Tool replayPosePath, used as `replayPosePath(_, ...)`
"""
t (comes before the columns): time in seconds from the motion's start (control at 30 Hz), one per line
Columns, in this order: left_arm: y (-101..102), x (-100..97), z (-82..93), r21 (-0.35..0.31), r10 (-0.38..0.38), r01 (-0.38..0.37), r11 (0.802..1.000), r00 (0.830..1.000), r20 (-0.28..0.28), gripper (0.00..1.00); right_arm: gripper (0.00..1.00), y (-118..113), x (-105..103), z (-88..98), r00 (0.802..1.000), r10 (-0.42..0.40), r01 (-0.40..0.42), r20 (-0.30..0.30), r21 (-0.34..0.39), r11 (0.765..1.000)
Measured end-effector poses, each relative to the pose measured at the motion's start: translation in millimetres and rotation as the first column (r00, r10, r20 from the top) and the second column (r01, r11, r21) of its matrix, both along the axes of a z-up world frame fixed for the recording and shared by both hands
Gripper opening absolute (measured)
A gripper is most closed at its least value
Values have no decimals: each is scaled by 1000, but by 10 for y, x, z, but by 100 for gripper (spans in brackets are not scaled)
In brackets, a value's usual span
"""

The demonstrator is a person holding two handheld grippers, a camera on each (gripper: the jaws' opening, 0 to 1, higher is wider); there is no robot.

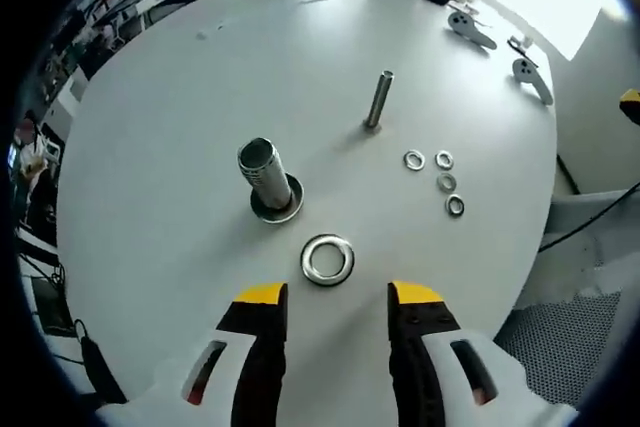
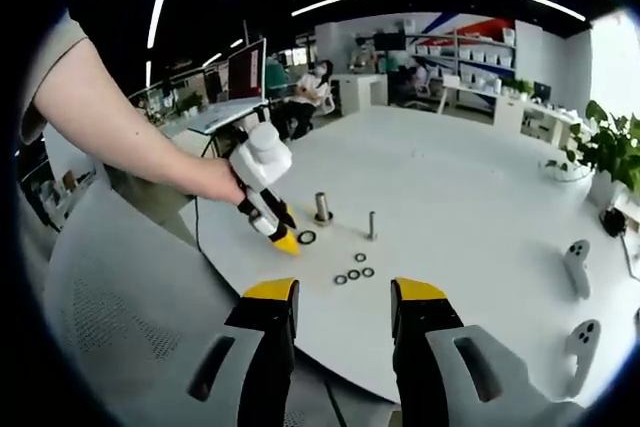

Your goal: Place the washer onto the threaded stud by aligning its center hole with the stud, sliding it down to the base, and recovering from edge contact or off-axis alignment until the washer reaches the visible bottom stop.

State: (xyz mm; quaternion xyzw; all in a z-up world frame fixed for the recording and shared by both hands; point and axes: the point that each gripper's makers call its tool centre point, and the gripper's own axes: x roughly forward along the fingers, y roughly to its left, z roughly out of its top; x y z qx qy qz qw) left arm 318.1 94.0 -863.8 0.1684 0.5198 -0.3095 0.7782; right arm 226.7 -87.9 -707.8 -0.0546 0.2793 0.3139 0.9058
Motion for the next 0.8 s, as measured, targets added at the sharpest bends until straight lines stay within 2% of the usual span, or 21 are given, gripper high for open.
replayPosePath(0.03,8,-9,3,14,-14,14,1000,1000,11,38,39,-3,0,3,1000,-2,2,2,0,1000)
replayPosePath(0.13,10,-39,-3,4,-5,5,1000,1000,-3,38,39,-17,9,13,1000,-15,15,0,10,1000)
replayPosePath(0.37,60,-30,47,5,7,-7,1000,1000,7,39,39,-32,14,17,1000,-25,25,4,13,1000)
replayPosePath(0.47,34,-30,75,-8,23,-23,1000,1000,-2,39,39,-30,13,15,1000,-26,26,1,15,1000)
replayPosePath(0.63,-70,0,87,-18,11,-11,1000,1000,20,40,39,-5,10,9,1000,-10,10,3,4,1000)
replayPosePath(0.8,-84,-53,77,-14,5,-5,1000,1000,25,40,39,-11,12,15,1000,-12,12,4,6,1000)
